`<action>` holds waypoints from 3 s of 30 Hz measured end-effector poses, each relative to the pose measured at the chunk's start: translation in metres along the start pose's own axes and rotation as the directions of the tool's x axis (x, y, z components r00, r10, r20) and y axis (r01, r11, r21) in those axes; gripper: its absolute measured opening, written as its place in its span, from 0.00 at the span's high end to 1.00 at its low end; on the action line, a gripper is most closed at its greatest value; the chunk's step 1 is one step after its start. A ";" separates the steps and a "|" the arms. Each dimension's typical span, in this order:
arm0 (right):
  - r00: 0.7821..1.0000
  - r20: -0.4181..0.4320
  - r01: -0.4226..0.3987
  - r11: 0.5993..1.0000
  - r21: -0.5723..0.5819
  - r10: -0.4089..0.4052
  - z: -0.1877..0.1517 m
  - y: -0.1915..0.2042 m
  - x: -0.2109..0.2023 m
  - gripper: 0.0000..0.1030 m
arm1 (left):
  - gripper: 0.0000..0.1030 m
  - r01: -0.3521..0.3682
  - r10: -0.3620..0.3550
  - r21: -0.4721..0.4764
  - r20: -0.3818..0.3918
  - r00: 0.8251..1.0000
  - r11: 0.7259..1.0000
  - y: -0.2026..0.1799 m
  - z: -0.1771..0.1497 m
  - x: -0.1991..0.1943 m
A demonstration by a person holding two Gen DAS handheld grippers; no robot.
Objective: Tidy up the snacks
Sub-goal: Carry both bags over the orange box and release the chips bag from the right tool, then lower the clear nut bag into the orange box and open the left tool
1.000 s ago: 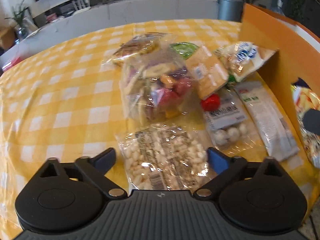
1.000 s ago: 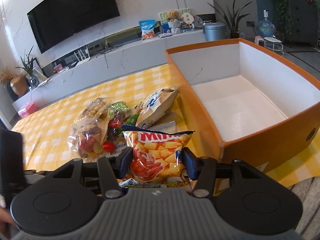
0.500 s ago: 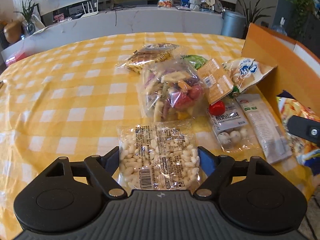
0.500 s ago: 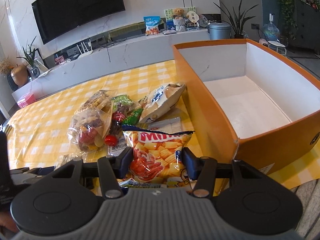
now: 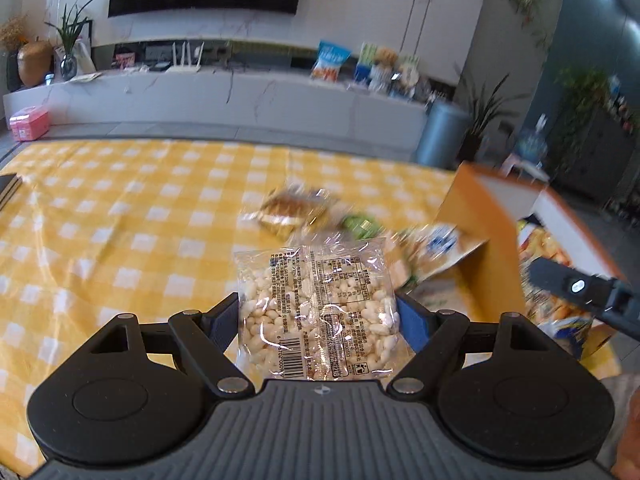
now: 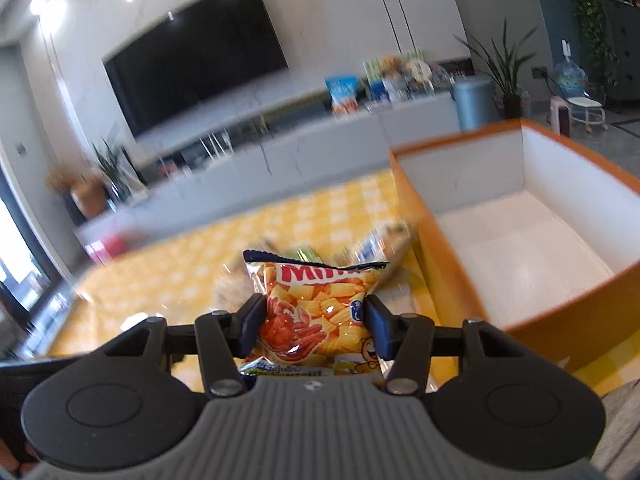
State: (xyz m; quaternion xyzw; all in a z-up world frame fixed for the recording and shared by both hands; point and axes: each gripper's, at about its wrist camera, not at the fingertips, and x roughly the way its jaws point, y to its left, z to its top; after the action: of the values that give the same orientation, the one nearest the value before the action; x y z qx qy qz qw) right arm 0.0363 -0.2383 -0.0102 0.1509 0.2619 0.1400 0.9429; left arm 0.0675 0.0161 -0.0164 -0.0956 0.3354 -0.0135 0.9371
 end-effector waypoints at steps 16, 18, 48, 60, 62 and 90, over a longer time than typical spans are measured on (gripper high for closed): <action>0.981 -0.005 0.190 0.968 0.161 -0.192 0.058 -0.133 -0.014 0.48 | 0.10 0.161 -0.161 0.011 0.014 0.987 0.987 -0.035 0.020 -0.005; 0.978 -0.035 0.206 0.969 0.134 -0.203 0.054 -0.134 0.000 0.48 | 0.10 0.155 -0.156 0.020 0.008 0.988 0.988 -0.038 0.021 -0.001; 0.970 -0.109 0.223 0.974 0.028 -0.219 0.043 -0.111 0.024 0.10 | 0.10 0.234 -0.236 0.080 0.015 0.972 0.969 -0.082 0.039 0.006; 0.855 0.157 0.463 0.864 0.199 -0.495 0.049 -0.136 -0.043 0.10 | 0.10 0.347 -0.344 0.151 -0.052 0.938 0.925 -0.165 0.041 0.048; 0.849 0.146 0.475 0.855 0.209 -0.508 0.049 -0.142 -0.043 0.10 | 0.10 0.374 -0.368 0.136 -0.071 0.927 0.917 -0.174 0.040 0.062; 0.846 0.122 0.455 0.821 0.345 -0.520 0.037 -0.173 -0.048 0.14 | 0.05 0.439 -0.404 0.097 -0.259 0.877 0.893 -0.221 0.016 0.136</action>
State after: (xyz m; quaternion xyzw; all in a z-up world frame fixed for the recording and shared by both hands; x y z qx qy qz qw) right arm 0.0483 -0.4213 -0.0198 0.2349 0.2088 -0.1656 0.9348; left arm 0.1919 -0.2105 -0.0477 -0.0921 0.4116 -0.2544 0.8703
